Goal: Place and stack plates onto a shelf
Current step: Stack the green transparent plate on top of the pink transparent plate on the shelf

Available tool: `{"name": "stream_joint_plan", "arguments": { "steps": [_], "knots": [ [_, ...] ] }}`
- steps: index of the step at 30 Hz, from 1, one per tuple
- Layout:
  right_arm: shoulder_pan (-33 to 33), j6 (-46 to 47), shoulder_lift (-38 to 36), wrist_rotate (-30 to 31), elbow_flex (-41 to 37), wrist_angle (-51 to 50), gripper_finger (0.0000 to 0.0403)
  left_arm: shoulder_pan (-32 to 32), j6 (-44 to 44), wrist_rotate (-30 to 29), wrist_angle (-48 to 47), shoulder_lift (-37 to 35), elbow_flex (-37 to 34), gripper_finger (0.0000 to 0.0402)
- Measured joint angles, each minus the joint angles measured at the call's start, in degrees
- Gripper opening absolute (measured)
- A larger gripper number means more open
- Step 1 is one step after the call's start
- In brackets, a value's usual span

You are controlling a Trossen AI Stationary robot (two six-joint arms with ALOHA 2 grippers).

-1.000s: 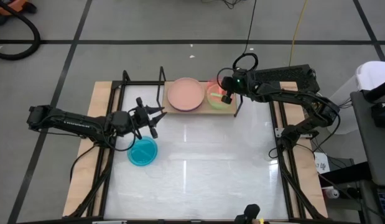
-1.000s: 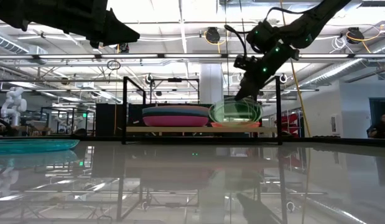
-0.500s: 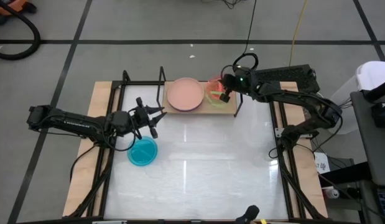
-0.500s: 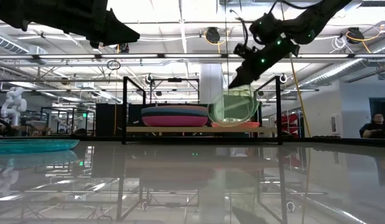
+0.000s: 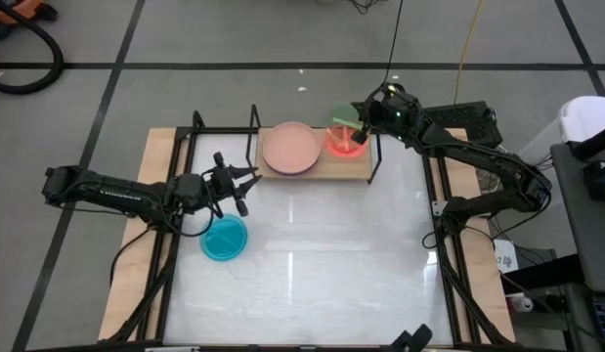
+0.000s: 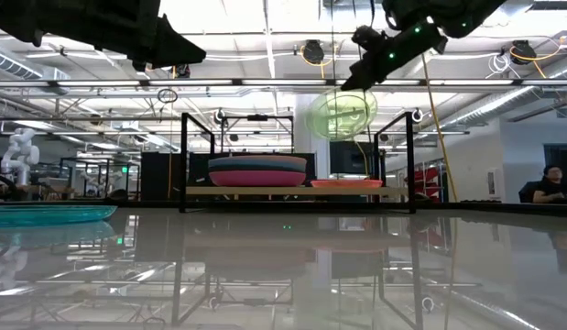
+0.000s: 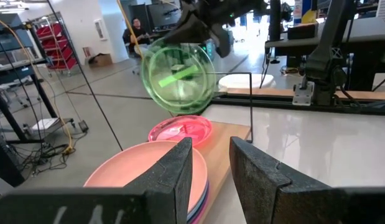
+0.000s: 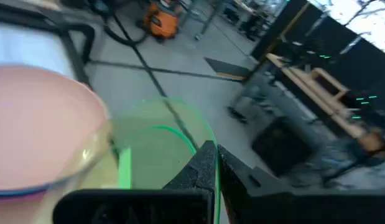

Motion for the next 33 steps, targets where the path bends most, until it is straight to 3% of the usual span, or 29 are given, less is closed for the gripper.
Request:
{"name": "stream_joint_plan", "arguments": {
  "steps": [8, 12, 17, 33],
  "knots": [
    [-3.1, -5.3, 8.1, 0.0, 13.2, -17.7, 0.0000, 0.9, 0.2, 0.0, 0.0, 0.0, 0.0, 0.0113],
    [-4.8, -7.8, 14.3, -5.0, 22.8, -28.8, 0.0000, 1.9, 0.3, 0.0, 0.0, 0.0, 0.0, 0.0113],
    [-6.4, -12.9, 21.0, -9.0, 30.8, -33.5, 0.0000, 3.1, 0.4, 0.0, 0.0, 0.0, 0.0, 0.0113],
    [-7.4, -18.4, 32.2, -11.7, 33.0, -38.1, 0.0000, 4.8, 0.6, 0.1, 0.1, 0.0, 0.0, 0.0113]
  ]
}}
